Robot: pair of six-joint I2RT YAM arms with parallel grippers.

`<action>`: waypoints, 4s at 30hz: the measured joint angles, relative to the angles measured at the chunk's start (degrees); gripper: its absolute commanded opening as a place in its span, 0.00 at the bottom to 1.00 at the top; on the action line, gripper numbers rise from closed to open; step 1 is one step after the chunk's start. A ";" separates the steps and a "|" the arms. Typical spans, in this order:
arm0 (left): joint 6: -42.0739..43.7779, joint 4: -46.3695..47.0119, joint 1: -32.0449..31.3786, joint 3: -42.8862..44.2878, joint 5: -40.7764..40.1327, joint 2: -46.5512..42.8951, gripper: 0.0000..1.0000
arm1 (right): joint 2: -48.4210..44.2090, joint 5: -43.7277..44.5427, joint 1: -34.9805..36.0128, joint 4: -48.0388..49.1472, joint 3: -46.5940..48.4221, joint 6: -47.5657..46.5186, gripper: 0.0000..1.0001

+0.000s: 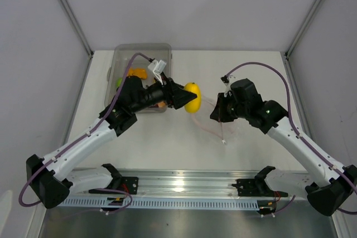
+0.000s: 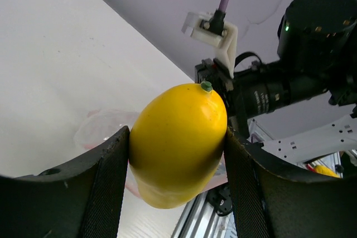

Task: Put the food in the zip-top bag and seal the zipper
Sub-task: Place the fake fruit in the zipper food storage bag, then pick up the fake vegetable from the bin.

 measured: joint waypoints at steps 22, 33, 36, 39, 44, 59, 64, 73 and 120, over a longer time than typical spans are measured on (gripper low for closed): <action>5.73 16.52 -8.17 -9.73 -8.20 -0.90 0.02 | -2.49 -21.33 -5.90 5.95 -0.09 10.34 0.00; 7.98 18.10 -8.17 -10.34 -8.70 -0.52 0.25 | -2.82 -24.15 -6.56 7.91 -1.27 12.46 0.00; 8.28 16.90 -8.17 -10.34 -8.83 0.11 0.45 | -3.13 -24.28 -6.75 7.78 -1.62 12.52 0.00; 8.52 15.47 -8.17 -10.34 -8.90 0.39 0.53 | -3.52 -24.44 -6.91 7.82 -1.64 12.57 0.00; 8.90 13.79 -8.28 -10.36 -9.14 0.37 0.62 | -4.48 -24.44 -7.45 7.82 -1.64 12.61 0.00; 9.99 9.51 -8.41 -10.23 -10.47 0.79 0.84 | -4.90 -23.96 -9.03 6.43 -1.64 12.00 0.00; 10.01 7.48 -8.44 -8.68 -11.17 0.72 0.85 | -5.49 -23.71 -9.16 5.97 -1.64 11.76 0.00; 9.70 1.25 -8.44 -5.92 -16.55 -3.28 0.94 | -6.19 -20.85 -9.35 4.33 -1.64 9.77 0.00; -14.19 -32.92 30.73 43.10 -13.27 58.07 0.95 | -4.98 -3.80 -9.49 1.97 -2.84 5.84 0.00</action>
